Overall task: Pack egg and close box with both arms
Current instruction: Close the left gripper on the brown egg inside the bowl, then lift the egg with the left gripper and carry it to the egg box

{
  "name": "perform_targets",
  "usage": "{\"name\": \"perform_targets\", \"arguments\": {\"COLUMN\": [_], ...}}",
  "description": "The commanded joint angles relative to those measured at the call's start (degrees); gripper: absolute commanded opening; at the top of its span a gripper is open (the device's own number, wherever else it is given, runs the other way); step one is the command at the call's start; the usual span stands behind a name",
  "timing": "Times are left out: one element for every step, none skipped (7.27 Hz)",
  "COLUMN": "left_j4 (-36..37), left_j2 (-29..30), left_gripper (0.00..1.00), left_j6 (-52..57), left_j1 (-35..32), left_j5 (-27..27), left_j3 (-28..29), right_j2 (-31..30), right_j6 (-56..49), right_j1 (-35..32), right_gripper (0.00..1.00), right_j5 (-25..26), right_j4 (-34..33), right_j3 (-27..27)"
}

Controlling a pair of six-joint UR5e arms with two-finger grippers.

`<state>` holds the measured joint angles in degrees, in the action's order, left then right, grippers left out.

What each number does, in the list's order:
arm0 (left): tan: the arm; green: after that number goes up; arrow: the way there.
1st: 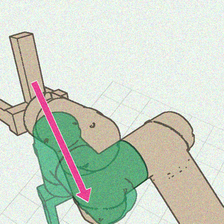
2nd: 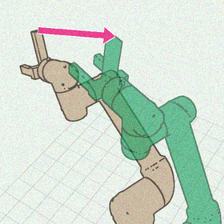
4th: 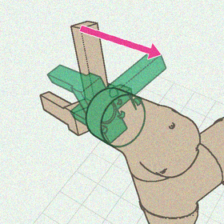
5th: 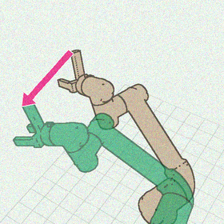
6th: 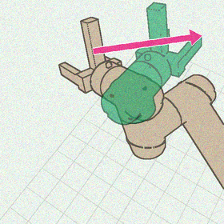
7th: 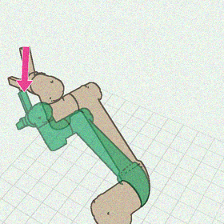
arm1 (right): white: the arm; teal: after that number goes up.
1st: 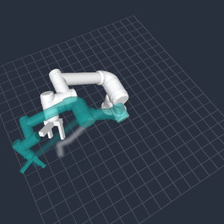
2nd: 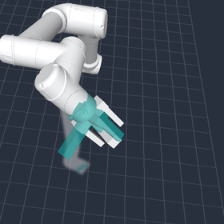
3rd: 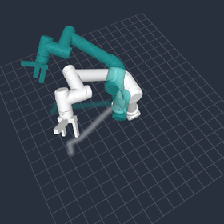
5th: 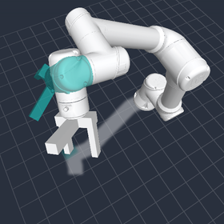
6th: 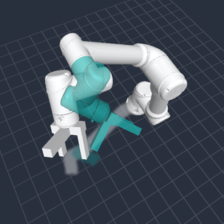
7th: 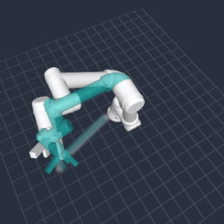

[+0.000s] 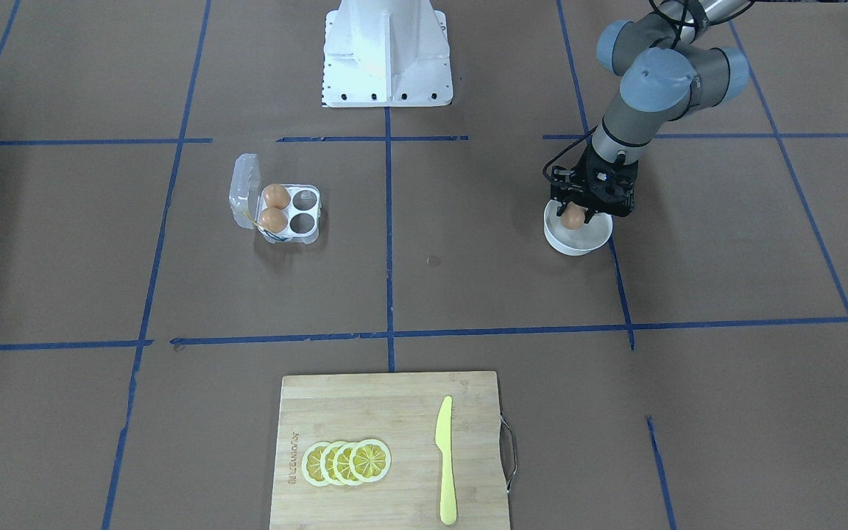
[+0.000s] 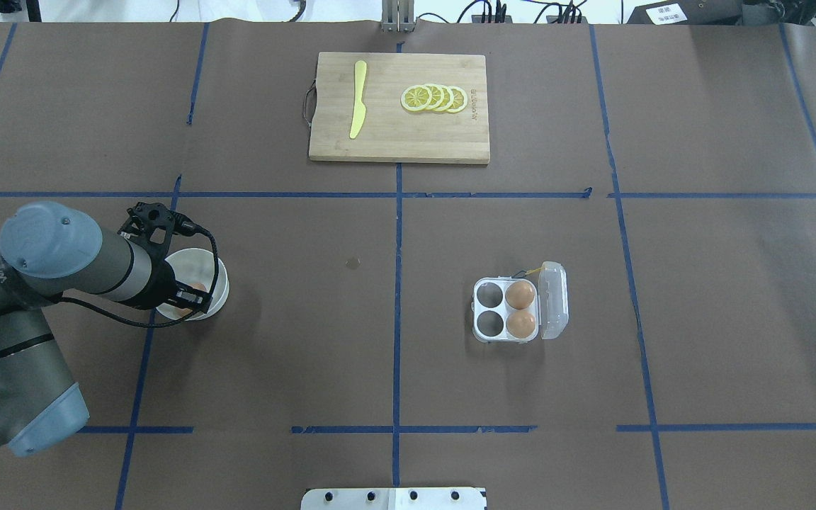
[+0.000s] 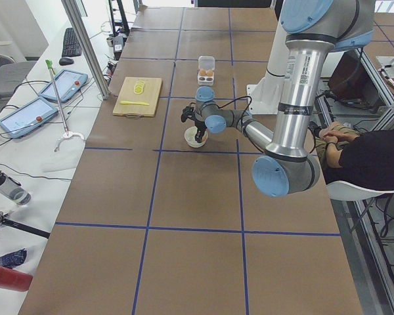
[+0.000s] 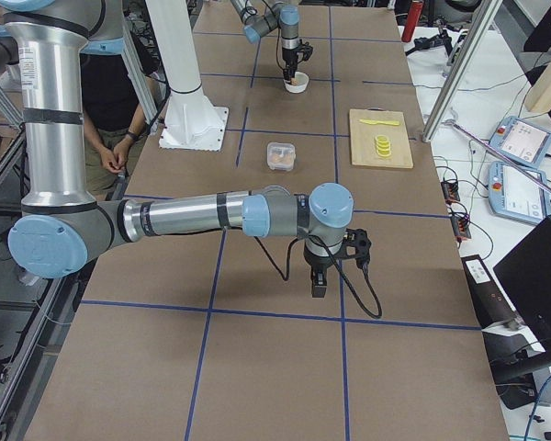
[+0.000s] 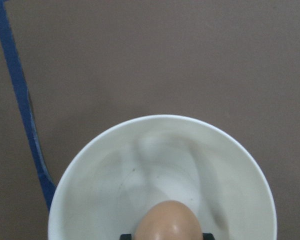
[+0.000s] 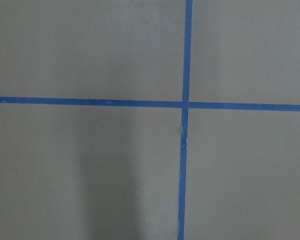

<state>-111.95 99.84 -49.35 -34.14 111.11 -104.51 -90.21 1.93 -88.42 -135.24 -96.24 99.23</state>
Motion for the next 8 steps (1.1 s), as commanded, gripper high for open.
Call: {"name": "perform_targets", "arguments": {"left_j4": [0.07, 0.15, 0.24, 0.24, 0.07, 0.07, -0.11, -0.81], "left_j2": [-0.43, -1.14, -1.32, -1.14, 0.42, 5.49, 11.89, 17.61], "left_gripper": [0.14, 0.04, 0.0, 0.0, 0.0, 0.0, 0.0, 0.0], "left_j6": [-0.05, -0.05, -0.05, -0.22, -3.79, -11.31, -16.17, -19.87], "left_j1": [-0.75, -1.54, -3.2, -4.09, -3.84, -3.57, -1.22, 1.76], "left_j5": [0.07, 0.07, 0.07, 0.07, -0.19, -1.33, -5.43, -9.39], "left_j3": [-2.69, -5.59, -7.79, -9.21, -8.96, -7.56, -4.33, -0.99], "right_j2": [0.03, 0.47, 0.47, 0.56, 0.47, 0.56, 0.56, 0.47], "right_j6": [0.0, 0.09, 0.09, 0.09, 0.09, 0.0, 0.0, -0.09], "right_j1": [0.0, 0.0, 0.0, 0.0, -0.09, -0.09, 0.0, -0.09], "right_gripper": [1.0, 1.0, 1.0, 1.0, 1.0, 1.0, 1.0, 1.0], "right_j5": [0.06, -0.02, -0.03, -0.03, -0.03, -0.03, -0.03, -0.03], "right_j4": [0.0, 0.0, 0.0, 0.0, 0.0, 0.09, 0.09, 0.09], "right_j3": [0.0, 0.09, 0.09, 0.09, 0.61, 0.79, 0.79, 0.62]}}
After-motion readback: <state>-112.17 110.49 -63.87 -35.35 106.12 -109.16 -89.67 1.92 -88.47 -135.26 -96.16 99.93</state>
